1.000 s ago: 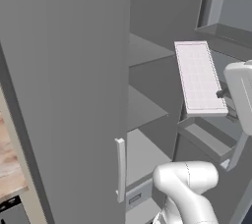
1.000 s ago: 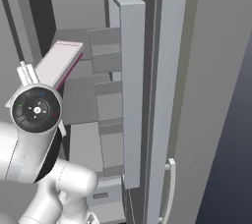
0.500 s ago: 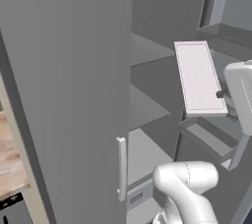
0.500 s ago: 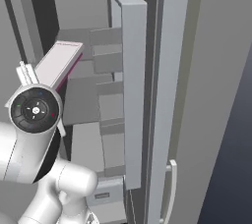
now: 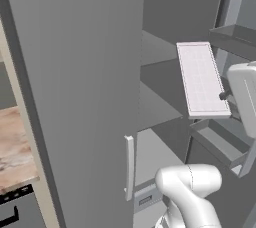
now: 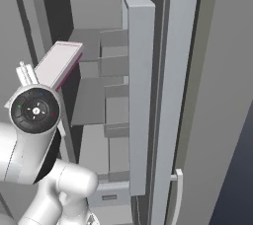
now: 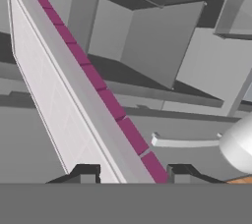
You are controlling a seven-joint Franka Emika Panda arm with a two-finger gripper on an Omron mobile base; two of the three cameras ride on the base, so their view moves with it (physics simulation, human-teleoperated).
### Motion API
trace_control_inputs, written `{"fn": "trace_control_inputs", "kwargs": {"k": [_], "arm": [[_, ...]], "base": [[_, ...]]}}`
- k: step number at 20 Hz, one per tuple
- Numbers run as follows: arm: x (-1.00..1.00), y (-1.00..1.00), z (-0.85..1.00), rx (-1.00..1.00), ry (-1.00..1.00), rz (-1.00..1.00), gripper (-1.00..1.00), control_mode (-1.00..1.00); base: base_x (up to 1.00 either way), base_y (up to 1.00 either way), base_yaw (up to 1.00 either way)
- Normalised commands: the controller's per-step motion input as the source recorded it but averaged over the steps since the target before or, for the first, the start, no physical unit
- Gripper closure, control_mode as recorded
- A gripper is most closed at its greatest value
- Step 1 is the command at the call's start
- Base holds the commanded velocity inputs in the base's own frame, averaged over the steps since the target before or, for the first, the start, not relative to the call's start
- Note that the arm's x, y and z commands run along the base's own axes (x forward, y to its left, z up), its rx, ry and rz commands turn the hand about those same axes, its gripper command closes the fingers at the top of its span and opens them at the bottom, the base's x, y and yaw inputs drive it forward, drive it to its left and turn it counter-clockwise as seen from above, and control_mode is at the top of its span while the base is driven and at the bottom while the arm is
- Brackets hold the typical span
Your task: The ice cube tray has been filled with water. Take the tray and place it in the freezer to make ice. Close the freezer door after placing the tray.
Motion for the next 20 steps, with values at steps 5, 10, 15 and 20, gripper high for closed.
{"fn": "trace_control_inputs", "kwargs": {"k": [5, 10, 15, 20], "arm": [[0.00, 0.00, 0.00, 0.00, 0.00, 0.00, 1.00, -1.00], [0.01, 0.01, 0.07, 0.00, 0.00, 0.00, 1.00, -1.00], [0.01, 0.06, 0.36, -0.07, 0.13, 0.00, 1.00, -1.00], [0.01, -0.09, 0.20, -0.06, 0.14, 0.00, 1.00, -1.00]], "base": [[0.00, 0.00, 0.00], [0.00, 0.00, 0.00], [0.00, 0.00, 0.00], [0.00, 0.00, 0.00]]}}
